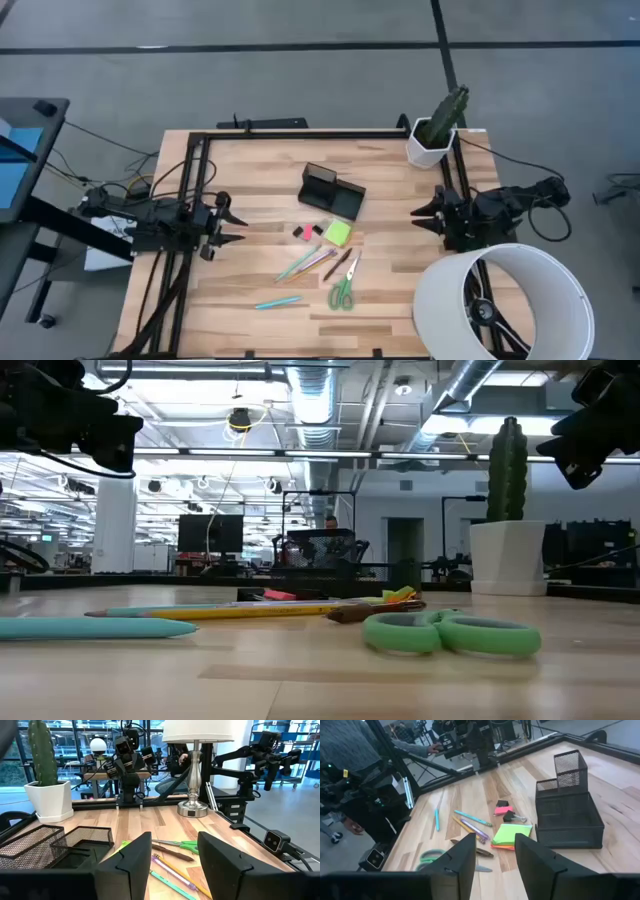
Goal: Pick and place office supplies into organizer
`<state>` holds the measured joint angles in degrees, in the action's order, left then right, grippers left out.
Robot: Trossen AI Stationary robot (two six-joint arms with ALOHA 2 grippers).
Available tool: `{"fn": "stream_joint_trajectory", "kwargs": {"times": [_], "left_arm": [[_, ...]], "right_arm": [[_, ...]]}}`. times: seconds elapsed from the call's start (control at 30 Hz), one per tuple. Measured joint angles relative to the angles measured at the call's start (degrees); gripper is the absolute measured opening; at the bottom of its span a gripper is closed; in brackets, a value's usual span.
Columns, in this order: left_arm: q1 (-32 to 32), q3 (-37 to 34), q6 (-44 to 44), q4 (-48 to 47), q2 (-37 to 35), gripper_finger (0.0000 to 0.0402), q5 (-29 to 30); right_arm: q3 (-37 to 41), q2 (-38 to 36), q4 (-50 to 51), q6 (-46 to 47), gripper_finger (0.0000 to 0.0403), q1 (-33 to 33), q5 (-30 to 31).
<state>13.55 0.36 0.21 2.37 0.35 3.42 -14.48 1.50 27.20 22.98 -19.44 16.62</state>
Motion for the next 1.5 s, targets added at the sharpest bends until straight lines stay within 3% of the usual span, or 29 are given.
{"fn": "stream_joint_trajectory", "kwargs": {"times": [1.23,1.5], "left_arm": [[0.0,0.0,0.0,0.0,0.0,0.0154,0.0],[0.0,0.2,15.3,1.1,0.0,0.0154,2.0]], "right_arm": [[0.0,0.0,0.0,0.0,0.0129,0.0,0.0],[0.0,0.0,0.0,0.0,0.0129,0.0,0.0]]}}
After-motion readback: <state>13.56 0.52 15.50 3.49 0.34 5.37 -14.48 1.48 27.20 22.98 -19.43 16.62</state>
